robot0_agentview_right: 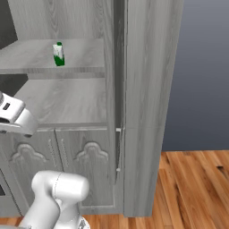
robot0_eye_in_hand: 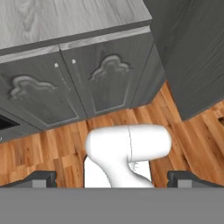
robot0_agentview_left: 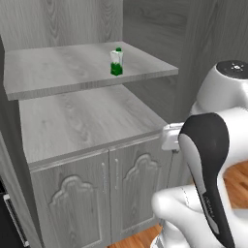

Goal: Pick the milk, beer from the counter and place them in the open cabinet.

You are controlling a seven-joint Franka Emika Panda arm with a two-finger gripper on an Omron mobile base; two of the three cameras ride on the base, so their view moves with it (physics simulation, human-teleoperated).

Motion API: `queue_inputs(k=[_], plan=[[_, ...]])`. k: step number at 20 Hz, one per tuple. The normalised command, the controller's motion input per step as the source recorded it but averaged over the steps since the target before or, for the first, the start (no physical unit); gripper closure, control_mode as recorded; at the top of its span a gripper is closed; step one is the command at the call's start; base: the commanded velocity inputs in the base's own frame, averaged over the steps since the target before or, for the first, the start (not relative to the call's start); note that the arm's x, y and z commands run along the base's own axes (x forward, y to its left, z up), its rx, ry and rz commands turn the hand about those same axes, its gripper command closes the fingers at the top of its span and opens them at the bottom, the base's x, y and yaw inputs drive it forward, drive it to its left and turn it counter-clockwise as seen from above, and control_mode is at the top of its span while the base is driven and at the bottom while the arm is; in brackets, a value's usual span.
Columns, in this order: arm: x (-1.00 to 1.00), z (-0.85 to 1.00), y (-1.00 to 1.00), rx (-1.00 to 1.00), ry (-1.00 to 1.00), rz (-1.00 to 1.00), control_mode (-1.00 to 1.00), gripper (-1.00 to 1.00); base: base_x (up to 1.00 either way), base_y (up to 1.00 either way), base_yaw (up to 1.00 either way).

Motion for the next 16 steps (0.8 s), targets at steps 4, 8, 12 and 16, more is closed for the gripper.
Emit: queue_inputs(k=[4, 8, 12, 16], plan=[[-0.12, -0.01, 0.00, 0.00, -0.11, 0.04, -1.00, -1.00, 0.00, 0.00, 0.00], [-0.44, 0.02, 0.00, 0.00, -0.07, 0.06, -1.00, -1.00, 0.00, 0.00, 0.00], [-0.45, 0.02, 0.00, 0.00, -0.01, 0.05, -1.00, -1.00, 0.00, 0.00, 0.00], [0.00, 0.00, 0.00, 0.00, 0.00, 0.00, -1.00, -1.00, 0.00, 0.00, 0.00]])
